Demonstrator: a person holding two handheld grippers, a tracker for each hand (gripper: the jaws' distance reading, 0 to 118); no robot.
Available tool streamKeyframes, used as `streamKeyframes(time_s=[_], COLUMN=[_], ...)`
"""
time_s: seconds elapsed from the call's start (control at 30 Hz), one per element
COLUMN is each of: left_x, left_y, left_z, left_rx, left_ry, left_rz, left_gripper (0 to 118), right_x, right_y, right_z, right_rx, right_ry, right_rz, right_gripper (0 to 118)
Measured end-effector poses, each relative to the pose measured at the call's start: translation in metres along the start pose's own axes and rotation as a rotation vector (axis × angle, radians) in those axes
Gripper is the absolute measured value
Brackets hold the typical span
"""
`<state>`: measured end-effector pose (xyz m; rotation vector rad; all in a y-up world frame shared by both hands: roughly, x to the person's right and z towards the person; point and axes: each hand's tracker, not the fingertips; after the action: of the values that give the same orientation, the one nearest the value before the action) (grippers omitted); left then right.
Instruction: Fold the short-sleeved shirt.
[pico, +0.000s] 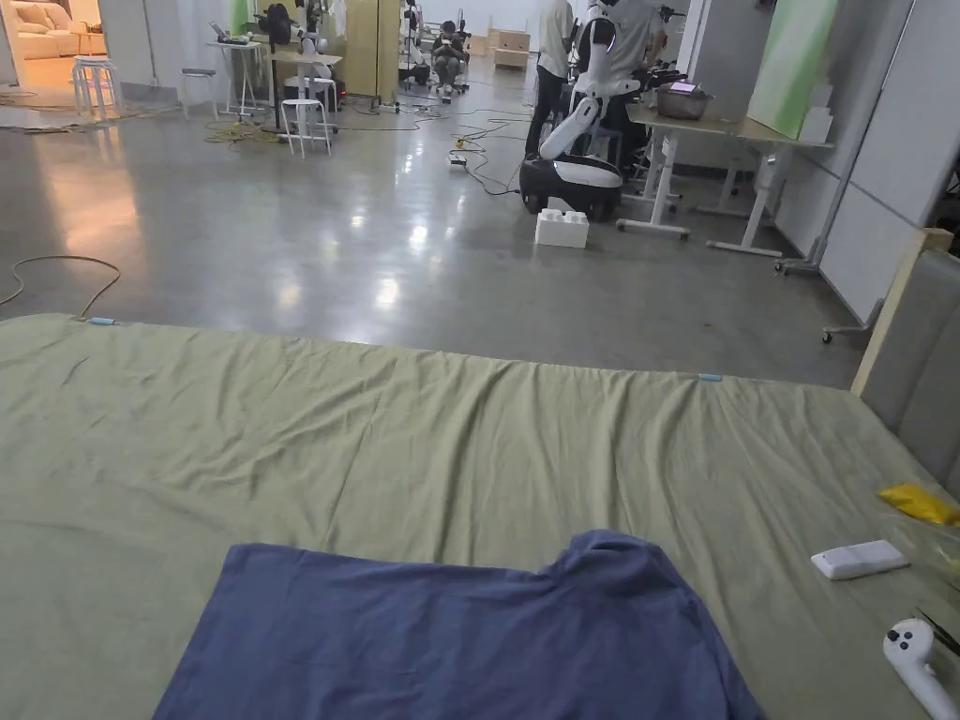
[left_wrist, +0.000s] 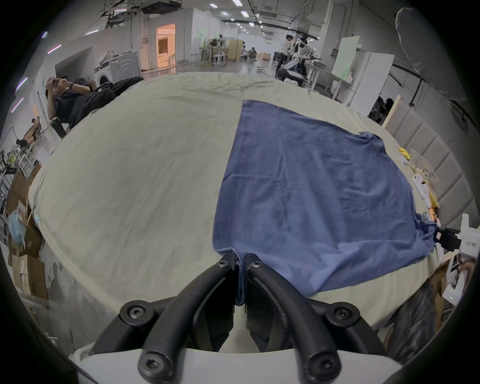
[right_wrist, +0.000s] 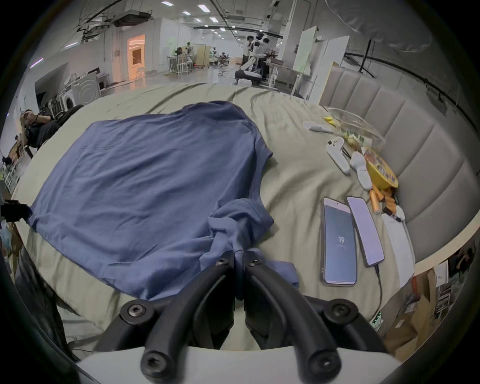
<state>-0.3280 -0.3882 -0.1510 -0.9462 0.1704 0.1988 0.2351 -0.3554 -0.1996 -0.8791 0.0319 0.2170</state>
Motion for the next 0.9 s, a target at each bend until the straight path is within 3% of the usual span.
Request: streamKeyframes(time_s=[0.07, 0.1, 0.17, 0.2, 0.33, 0.53, 0.73, 0.83, 0.87, 0.9], left_x=[-0.016, 0.016, 0.025, 0.032, 0.05, 0.102, 0.135, 0.145, 0.149, 0.154], left_y=[-0.002, -0.001, 0.001, 0.003, 0.032, 0.076, 0.106, 0.11, 0.11, 0.11], left_z=[-0.008, 0.013, 0.018, 0.021, 0.028, 0.052, 0.076, 0.085, 0.088, 0.091], left_rx=[-0.001, 0.009, 0.06, 0.083, 0.204, 0.453, 0.639, 0.722, 0.738, 0.758], left_ry=[0.033, 0.049, 0.065, 0.053, 0.029, 0.006, 0.011, -0.009, -0.007, -0.004], left_rz=[-0.017, -0.022, -0.029, -0.042, -0.105, -0.121, -0.109, -0.103, -0.111, -0.12], left_gripper=[14, 25, 57, 65, 67, 67, 65, 56, 40, 22], right_x=[-0.003, -0.004, -0.008, -0.011, -0.021, -0.041, -0.066, -0.078, -0.084, -0.086], right_y=[-0.005, -0.005, -0.003, 0.002, 0.027, 0.077, 0.115, 0.125, 0.13, 0.131], right_z=[-0.006, -0.008, -0.006, -0.003, 0.013, 0.04, 0.066, 0.079, 0.083, 0.086], right_rx=[0.017, 0.015, 0.022, 0.039, 0.202, 0.429, 0.649, 0.785, 0.826, 0.855], right_ry=[-0.021, -0.018, -0.03, -0.036, -0.045, -0.025, -0.021, -0.053, -0.078, -0.098], right_rz=[-0.02, -0.019, -0.032, -0.039, -0.04, -0.096, -0.146, -0.159, -0.118, -0.123], right_gripper=[27, 40, 72, 81, 91, 93, 90, 46, 26, 20])
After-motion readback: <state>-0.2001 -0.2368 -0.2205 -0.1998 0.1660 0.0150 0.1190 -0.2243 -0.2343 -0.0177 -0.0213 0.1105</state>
